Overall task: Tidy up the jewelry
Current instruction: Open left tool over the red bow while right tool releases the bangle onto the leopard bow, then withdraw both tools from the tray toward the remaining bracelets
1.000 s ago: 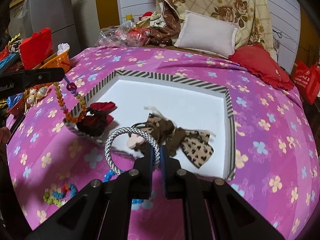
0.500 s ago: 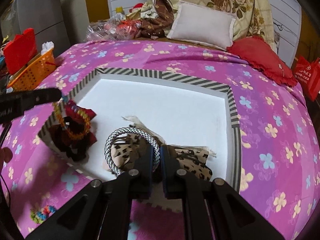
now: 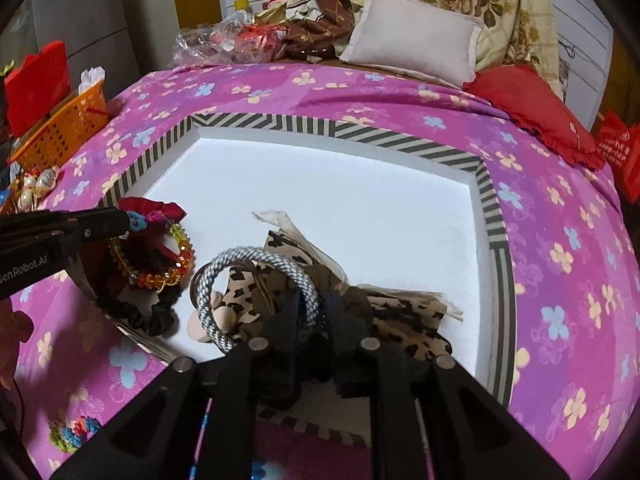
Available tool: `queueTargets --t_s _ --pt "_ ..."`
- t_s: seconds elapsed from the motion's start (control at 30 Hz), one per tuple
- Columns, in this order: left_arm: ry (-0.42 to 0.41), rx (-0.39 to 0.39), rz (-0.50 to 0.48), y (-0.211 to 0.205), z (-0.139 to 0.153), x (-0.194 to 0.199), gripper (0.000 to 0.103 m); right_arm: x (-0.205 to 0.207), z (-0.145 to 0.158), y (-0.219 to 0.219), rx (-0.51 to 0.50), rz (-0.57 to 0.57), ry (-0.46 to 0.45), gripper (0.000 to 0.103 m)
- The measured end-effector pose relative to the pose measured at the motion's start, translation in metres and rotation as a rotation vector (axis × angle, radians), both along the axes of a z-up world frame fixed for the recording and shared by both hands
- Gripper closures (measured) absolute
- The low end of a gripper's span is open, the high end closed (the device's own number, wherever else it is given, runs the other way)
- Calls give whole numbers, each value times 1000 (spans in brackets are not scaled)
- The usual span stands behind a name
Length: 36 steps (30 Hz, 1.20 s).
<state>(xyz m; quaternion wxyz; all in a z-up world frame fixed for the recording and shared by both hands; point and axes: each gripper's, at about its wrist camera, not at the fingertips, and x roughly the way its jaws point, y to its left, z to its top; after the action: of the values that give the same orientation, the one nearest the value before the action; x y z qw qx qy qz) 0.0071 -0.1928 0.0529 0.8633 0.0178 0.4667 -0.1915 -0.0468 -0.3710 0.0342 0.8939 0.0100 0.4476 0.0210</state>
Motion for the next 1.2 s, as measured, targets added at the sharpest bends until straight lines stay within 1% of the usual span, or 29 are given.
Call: queueTargets --t_s 0.07,0.1,0.13,0.17,0.2,0.3,0.4,0.5,0.67,0.73,0.83,0.97,1.2 --pt "8 -20 8 3 1 -1 103 -4 3 -1 12 -7 -7 86" --pt "7 -19 14 4 2 0 103 -8 6 -2 22 -13 -17 79" --pt "1 -16 24 6 4 -1 101 -9 8 -3 27 -15 -24 68" --pt "-6 -17 31 7 5 -2 94 -14 12 -3 31 -19 -35 63" --pt "-17 -22 40 9 8 -4 91 -17 14 -3 28 -23 -44 55" --pt "-41 -17 55 15 15 -9 89 -28 23 -1 32 -26 -68 54" --pt "-76 -2 63 18 22 -18 89 -37 30 0 41 -29 -85 53" --pt "-108 2 68 22 31 -30 89 -45 35 3 52 -30 -99 50" --pt "-160 10 85 29 43 -52 89 -65 43 17 58 -11 -114 47" --pt "-169 12 84 31 46 -59 89 -75 46 22 59 -7 -120 43" --pt "-190 32 81 34 47 -75 89 -88 48 25 66 -2 -126 41" --pt "-187 40 73 37 45 -93 89 -106 50 28 69 -1 -129 39" --pt "-205 63 70 40 42 -123 89 -136 44 29 73 -11 -116 38"
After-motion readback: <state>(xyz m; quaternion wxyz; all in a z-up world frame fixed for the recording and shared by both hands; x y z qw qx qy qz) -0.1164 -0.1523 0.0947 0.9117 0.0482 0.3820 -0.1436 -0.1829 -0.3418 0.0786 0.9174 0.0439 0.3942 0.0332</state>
